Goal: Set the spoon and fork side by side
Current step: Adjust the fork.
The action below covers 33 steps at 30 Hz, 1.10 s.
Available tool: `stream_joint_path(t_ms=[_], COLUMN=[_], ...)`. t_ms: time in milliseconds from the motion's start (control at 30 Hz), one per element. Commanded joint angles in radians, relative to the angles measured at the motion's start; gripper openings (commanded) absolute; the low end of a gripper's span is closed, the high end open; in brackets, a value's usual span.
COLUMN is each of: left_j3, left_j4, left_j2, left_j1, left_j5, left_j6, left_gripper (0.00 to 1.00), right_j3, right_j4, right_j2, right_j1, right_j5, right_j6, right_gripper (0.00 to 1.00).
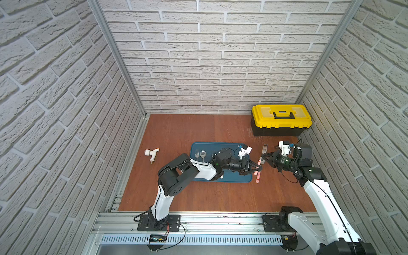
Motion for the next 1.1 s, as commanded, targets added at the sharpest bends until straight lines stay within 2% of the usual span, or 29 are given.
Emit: stream_joint_path(t_ms=[0, 33, 100, 133, 200, 300, 367, 467, 633, 767, 867, 1067], left_j3=[0.014, 0.009, -0.002, -0.008, -0.018, -0.025, -0.022, -0.003, 0.096, 0.118, 0.084, 0.077], left_j4=[0.045, 0.026, -0.025, -0.048, -0.105, -0.153, -0.174, -0.302, -0.784, -1.067, -1.117, -1.058], left_j2=[-0.004, -0.009, -0.027, -0.038, -0.062, -0.084, -0.092, -0.125, -0.23, -0.307, -0.346, -0.344], left_j1=[-0.009, -0.007, -0.007, -0.007, -0.007, -0.006, -0.007, -0.009, -0.037, -0.053, -0.058, -0.088], left_j5=[0.003, -0.003, -0.012, -0.015, -0.026, -0.03, -0.032, -0.055, -0.174, -0.347, -0.395, -0.382], left_j6=[0.034, 0.045, 0.076, 0.093, 0.129, 0.163, 0.176, 0.257, 0.531, 0.609, 0.615, 0.613], left_gripper=[0.05, 0.02, 0.0, 0.0, 0.0, 0.0, 0.0, 0.0, 0.0, 0.0, 0.0, 0.0], right_j3=[-0.013, -0.014, -0.009, -0.006, 0.007, 0.024, 0.031, 0.021, -0.05, -0.016, -0.018, -0.024], right_j4=[0.023, 0.018, 0.002, -0.003, -0.028, -0.051, -0.067, -0.093, -0.027, -0.081, -0.06, 0.044], right_j2=[-0.014, -0.013, -0.009, -0.009, -0.014, -0.025, -0.03, -0.036, -0.065, -0.071, -0.049, -0.011], right_j1=[0.007, 0.008, 0.007, 0.008, 0.006, 0.004, 0.005, 0.007, 0.008, 0.007, 0.009, 0.056], right_j5=[0.006, 0.01, 0.016, 0.019, 0.038, 0.064, 0.068, 0.061, -0.002, 0.036, 0.03, -0.016], right_j6=[-0.002, -0.006, -0.019, -0.024, -0.04, -0.047, -0.053, -0.061, -0.017, -0.059, -0.048, -0.003], right_gripper=[0.03, 0.05, 0.15, 0.26, 0.38, 0.47, 0.47, 0.47, 0.38, 0.37, 0.37, 0.38])
